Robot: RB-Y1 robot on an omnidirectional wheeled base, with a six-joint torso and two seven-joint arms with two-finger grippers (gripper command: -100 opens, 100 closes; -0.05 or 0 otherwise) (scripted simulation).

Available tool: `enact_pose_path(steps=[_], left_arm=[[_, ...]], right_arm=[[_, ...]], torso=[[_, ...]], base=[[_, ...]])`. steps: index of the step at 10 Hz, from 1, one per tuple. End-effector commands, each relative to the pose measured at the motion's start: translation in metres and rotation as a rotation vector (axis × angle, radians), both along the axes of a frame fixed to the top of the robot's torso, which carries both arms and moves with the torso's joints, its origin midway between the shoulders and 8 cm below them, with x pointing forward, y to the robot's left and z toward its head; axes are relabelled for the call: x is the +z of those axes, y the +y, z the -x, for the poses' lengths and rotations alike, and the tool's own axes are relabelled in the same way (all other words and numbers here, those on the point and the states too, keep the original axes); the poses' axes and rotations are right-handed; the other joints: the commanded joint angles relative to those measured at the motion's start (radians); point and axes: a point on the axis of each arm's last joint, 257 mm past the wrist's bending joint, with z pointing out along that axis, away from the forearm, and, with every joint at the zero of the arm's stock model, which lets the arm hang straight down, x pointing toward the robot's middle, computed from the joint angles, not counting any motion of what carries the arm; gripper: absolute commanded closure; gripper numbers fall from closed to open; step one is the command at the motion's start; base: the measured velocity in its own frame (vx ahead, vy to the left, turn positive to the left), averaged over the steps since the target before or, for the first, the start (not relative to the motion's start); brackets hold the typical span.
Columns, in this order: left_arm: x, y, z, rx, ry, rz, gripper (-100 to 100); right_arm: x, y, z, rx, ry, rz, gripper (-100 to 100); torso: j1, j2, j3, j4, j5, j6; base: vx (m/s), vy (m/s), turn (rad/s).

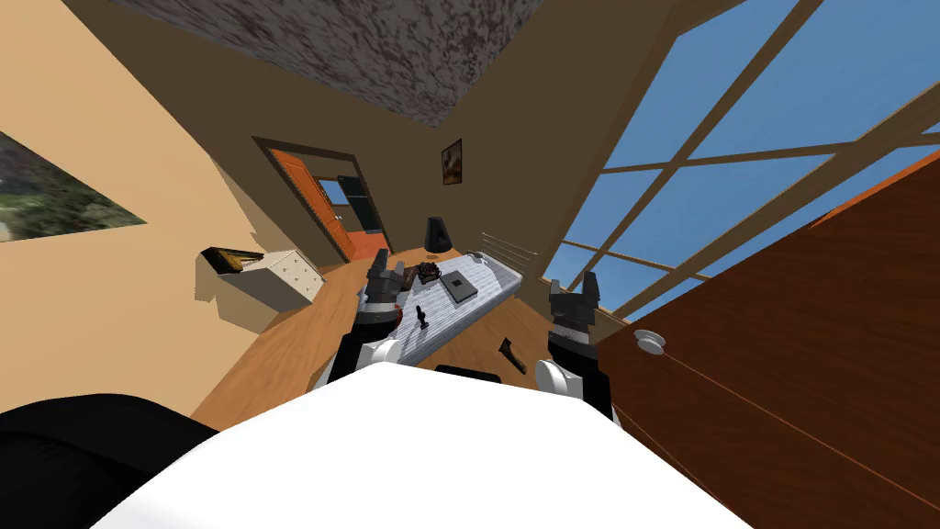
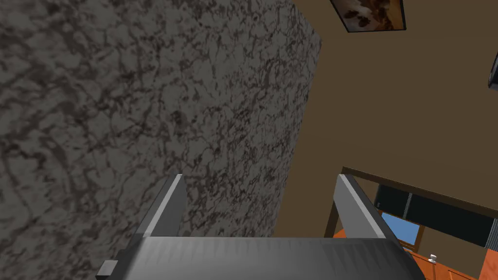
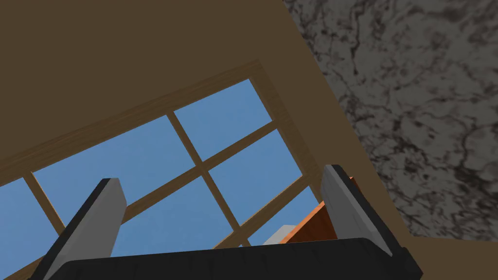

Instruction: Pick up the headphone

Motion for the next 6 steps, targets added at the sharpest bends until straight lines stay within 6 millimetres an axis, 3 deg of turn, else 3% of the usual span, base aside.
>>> enact_pose_path(steps=[1, 6], left_arm=[[-0.013, -0.005, -0.008, -0.03, 0.03, -0.013, -100], [-0.061, -0.02, -0.038, -0.121, 0.132, -0.047, -100]], right_arm=[[0.0, 0.0, 0.0, 0.0, 0.0, 0.0, 0], [0.0, 0.0, 0.0, 0.0, 0.0, 0.0, 0]], torso=[[0.0, 0.0, 0.0, 0.0, 0.0, 0.0], [0.002, 0.004, 0.003, 0.001, 0.0, 0.0]], base=[[-0.021, 0.001, -0.081], [-0.067, 0.017, -0.106]])
